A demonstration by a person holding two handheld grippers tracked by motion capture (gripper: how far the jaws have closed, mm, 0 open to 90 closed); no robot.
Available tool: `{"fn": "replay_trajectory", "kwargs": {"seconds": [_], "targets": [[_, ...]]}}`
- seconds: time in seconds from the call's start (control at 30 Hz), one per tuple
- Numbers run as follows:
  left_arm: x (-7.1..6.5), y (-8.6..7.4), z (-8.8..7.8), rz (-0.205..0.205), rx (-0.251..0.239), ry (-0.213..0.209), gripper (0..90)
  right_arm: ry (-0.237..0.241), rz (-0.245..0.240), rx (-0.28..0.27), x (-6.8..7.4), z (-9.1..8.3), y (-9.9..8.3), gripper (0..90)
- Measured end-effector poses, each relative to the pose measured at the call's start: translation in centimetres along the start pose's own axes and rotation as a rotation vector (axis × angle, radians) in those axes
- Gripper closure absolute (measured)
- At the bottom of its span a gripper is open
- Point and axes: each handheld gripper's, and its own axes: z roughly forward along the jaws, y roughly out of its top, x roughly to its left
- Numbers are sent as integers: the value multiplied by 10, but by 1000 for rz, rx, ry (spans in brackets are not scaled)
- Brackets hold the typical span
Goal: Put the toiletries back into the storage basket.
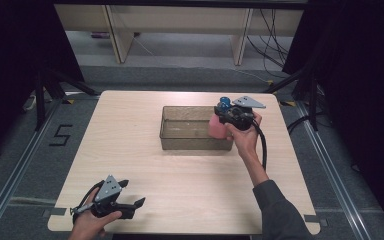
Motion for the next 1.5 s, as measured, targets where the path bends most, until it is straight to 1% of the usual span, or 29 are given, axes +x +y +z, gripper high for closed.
{"fn": "replay_trajectory", "kwargs": {"seconds": [0.03,0.07,0.1,0.13,0.17,0.2,0.23,0.3,0.33,0.37,0.47,0.5,0.57,0.6,0.63,0.77,0.8,0.87,0.93,1.0,1.03,1.1,1.17,1.2,1.3,1.33,1.43,1.47,1.5], "targets": [[-1,0,-1,-3,2,8,147,5,35,18,3,-1,-1,539],[-1,0,0,-4,-6,0,148,2,30,14,2,0,-2,539],[0,0,0,-5,-8,0,148,-3,4,16,0,-1,-2,539],[0,0,0,-7,-8,1,147,7,20,17,1,0,-3,539],[0,0,-1,-7,-9,3,147,9,21,21,1,0,-3,540],[0,0,-1,-3,-5,5,148,6,46,33,3,-1,-4,539],[0,0,-2,-4,-5,6,147,1,16,27,0,0,-5,539],[1,0,-1,-5,-5,6,147,-7,11,31,0,0,-5,539],[0,0,-1,-4,1,11,147,3,31,34,1,0,-7,539],[0,0,0,-8,-7,2,148,3,31,30,0,0,-8,539],[-1,0,0,-15,-9,0,147,8,38,40,1,1,-10,539],[0,0,0,-8,-2,3,148,2,42,40,2,1,-11,539],[0,0,-1,-12,-3,6,147,1,22,37,0,1,-12,539],[0,0,-1,-12,-3,6,148,8,52,50,3,1,-13,539],[0,0,-1,-20,-9,6,147,5,55,49,3,1,-13,539],[0,0,-1,-20,-8,6,147,7,32,47,0,2,-15,539],[0,0,-1,-19,-7,3,148,-2,47,49,1,2,-16,539],[0,0,-1,-16,-2,11,148,4,32,51,-1,2,-18,539],[0,0,-1,-18,-10,5,148,1,45,57,0,2,-18,539],[0,0,-1,-16,-12,8,147,2,42,67,-1,2,-21,539],[0,0,0,-21,-20,5,148,-5,37,55,-1,3,-21,539],[0,0,-1,-14,-14,5,148,4,52,76,0,2,-22,539],[0,0,-1,-15,-16,4,148,2,46,64,0,3,-23,539],[0,0,-1,-14,-15,4,147,1,28,60,-1,3,-23,539],[0,0,-2,-13,-13,13,148,-8,65,80,2,2,-25,539],[0,0,-2,-17,-15,9,147,-5,45,77,0,2,-25,539],[1,1,-2,-18,-17,10,147,1,44,78,-1,2,-26,539],[0,1,-2,-25,-21,10,147,-6,69,83,2,1,-26,539],[0,0,-2,-24,-25,4,147,-7,31,66,-1,1,-27,539]]}}
